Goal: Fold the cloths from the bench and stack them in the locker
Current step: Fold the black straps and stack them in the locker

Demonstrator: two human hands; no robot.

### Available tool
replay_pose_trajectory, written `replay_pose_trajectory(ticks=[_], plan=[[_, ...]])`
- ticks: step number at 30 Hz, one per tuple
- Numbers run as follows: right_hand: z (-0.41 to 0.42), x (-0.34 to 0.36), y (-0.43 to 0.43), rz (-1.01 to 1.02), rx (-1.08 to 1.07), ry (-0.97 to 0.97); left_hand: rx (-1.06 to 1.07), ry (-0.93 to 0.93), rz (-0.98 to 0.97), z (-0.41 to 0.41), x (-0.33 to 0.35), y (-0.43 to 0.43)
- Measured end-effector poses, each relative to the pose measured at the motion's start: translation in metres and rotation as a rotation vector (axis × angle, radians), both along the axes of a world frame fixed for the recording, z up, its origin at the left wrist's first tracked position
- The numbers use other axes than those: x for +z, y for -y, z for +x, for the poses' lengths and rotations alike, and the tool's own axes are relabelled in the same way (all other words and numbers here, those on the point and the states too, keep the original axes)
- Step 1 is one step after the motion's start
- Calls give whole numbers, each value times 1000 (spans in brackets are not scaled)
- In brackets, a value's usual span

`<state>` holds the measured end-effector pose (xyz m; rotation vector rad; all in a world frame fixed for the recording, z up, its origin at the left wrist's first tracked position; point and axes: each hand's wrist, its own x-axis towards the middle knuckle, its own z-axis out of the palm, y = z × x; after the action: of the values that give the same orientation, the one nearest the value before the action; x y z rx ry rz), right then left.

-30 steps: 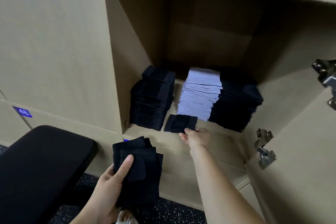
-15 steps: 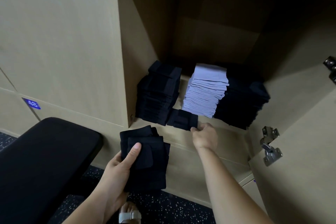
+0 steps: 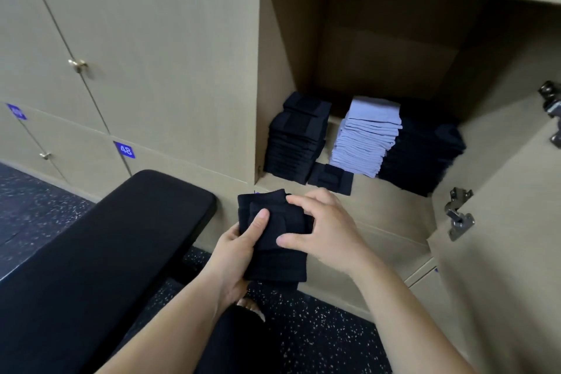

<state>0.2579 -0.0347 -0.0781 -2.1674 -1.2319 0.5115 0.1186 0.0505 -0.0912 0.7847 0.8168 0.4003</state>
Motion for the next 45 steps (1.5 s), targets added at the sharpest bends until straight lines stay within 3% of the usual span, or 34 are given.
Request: replay_pose_trajectory(ticks=[4, 9, 17, 21, 26, 32, 35, 45], plan=[[-9, 8, -5, 12, 42, 74, -29, -14, 28, -11, 4, 3], [-15, 12, -8, 105, 28, 107, -29, -42, -101, -17, 6, 4], [-11, 15, -11, 119, -93, 75, 31, 76, -12, -8, 2, 6], [0, 15, -11, 151, -142, 58, 53, 31, 71, 1, -4, 4], [31, 3, -7, 335, -327, -134, 93, 1, 77, 15, -12, -5], [92, -32, 0, 584, -915, -510, 128, 22, 86, 27, -27, -21], [113, -45, -12, 663, -1089, -701, 145, 22, 72, 33, -37, -27], [151, -67, -61, 681, -1223, -747, 110, 54, 64, 39, -57, -44]])
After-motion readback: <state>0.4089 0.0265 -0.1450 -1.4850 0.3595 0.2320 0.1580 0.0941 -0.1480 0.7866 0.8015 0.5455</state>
